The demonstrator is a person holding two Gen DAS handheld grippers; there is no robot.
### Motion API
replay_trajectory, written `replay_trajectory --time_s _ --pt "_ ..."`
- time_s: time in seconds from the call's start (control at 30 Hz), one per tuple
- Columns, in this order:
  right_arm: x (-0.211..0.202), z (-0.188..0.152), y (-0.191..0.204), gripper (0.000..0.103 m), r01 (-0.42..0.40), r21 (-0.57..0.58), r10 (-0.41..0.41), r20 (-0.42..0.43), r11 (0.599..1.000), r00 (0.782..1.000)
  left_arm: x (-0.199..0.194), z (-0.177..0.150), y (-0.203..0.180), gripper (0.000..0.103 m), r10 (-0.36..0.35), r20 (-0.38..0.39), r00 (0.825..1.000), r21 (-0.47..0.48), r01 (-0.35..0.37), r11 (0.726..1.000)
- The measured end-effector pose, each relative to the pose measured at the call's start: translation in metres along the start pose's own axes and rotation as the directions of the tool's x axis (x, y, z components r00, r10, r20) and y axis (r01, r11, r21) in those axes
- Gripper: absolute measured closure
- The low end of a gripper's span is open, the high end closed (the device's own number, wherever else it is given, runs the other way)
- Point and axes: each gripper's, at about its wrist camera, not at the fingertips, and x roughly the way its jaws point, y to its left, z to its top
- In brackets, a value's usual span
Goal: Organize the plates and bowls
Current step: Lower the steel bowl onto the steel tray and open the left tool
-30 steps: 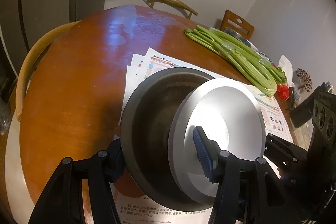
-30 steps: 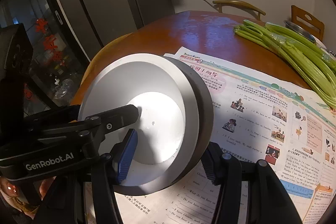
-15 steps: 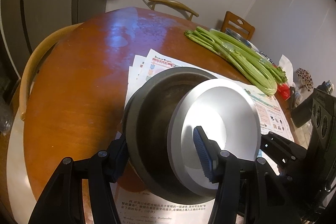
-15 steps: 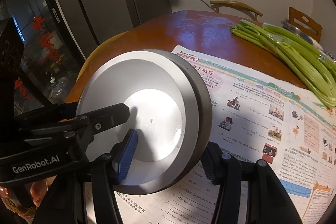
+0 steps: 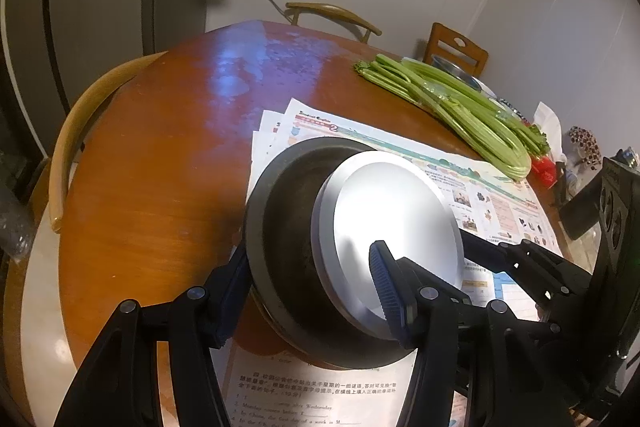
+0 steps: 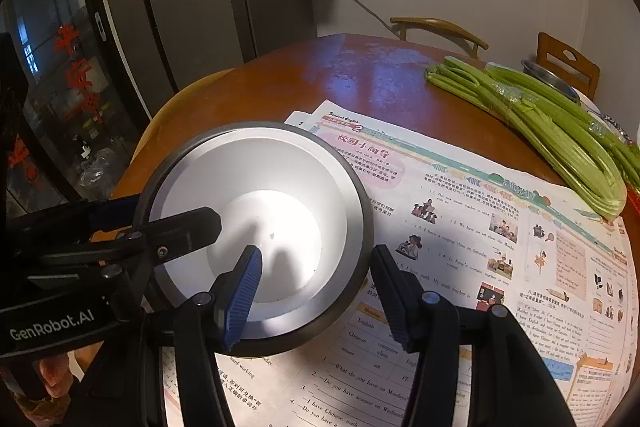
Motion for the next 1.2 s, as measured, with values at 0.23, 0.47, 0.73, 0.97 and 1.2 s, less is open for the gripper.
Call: replay_trajectory --time_s 0.23,0.47,0.73,0.97,1.2 --pt "-0.001 -0.002 0.002 0.046 0.006 -0.006 -0.006 0.000 1.000 1.000 -0.009 -0.002 0.007 0.043 0.007 0.017 1.000 -0.017 -0.007 1.000" --pt "-0.004 -0.001 -0.001 0.046 -0.009 0.009 0.009 0.008 1.000 1.000 -0.019 -0.006 0.019 0.042 -0.016 0.033 0.999 -0.061 0.018 0.998" --pt "-0.017 0.000 -0.004 0.046 -0.010 0.021 0.009 0.041 1.000 0.999 -0.027 -0.011 0.013 0.042 0.014 0.044 0.999 -0.047 -0.012 0.999" --pt "-0.028 0.000 -0.005 0.046 -0.005 0.021 0.003 0.062 1.000 0.998 -0.039 -0.012 0.002 0.042 0.049 0.074 0.996 -0.028 -0.047 0.999" --pt "-0.042 -0.004 -0.010 0.046 -0.006 0.019 0.004 0.090 1.000 0.996 -0.048 -0.018 -0.012 0.041 0.079 0.102 0.992 -0.007 -0.079 0.997"
